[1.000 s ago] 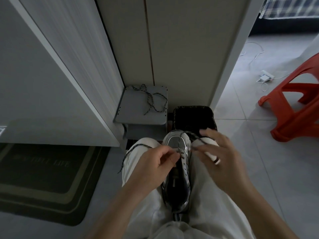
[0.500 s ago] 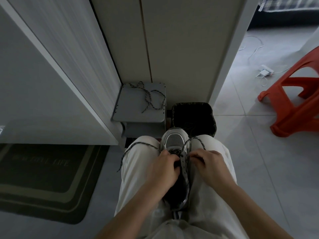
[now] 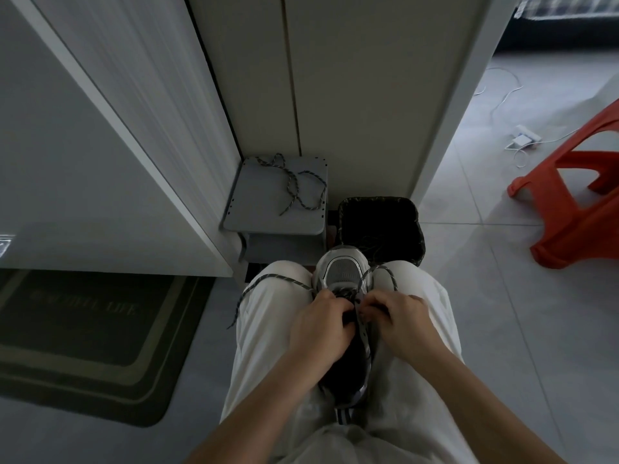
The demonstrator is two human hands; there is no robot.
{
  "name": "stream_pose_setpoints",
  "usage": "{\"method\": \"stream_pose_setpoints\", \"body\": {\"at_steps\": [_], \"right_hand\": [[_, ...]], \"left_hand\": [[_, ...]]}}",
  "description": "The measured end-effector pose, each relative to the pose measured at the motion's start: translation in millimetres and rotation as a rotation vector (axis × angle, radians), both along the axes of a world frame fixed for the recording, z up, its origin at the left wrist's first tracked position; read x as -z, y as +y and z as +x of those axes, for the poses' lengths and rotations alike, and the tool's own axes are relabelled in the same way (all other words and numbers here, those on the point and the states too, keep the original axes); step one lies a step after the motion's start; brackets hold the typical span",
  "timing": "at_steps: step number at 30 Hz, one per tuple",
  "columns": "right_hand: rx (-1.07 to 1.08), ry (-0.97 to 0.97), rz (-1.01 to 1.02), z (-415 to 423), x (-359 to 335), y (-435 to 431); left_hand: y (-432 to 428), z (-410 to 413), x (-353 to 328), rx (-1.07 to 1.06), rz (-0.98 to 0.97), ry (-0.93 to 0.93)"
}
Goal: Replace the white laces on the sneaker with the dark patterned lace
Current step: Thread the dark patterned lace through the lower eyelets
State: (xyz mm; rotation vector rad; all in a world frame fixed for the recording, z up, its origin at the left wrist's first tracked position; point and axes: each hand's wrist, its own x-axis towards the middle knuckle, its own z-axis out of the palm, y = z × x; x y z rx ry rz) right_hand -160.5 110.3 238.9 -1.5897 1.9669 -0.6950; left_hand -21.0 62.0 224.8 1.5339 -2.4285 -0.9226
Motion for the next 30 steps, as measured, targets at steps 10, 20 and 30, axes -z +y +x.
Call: {"method": "stream_pose_setpoints", "body": {"at_steps": [10,20,30], "right_hand": [[-0.035,0.149,0.079,-4,5,-9],[-0.157,0.268,0.108,-22,13,-6],[-0.129,0.501,0.108,-30,6,15]], "left_hand": [[-2,-1,5,-0.029,-0.006,0.052],[-9,8,1,-0.051,0.031,0.079],[-9,55,-3,-0.248,0.225,0.302]]}}
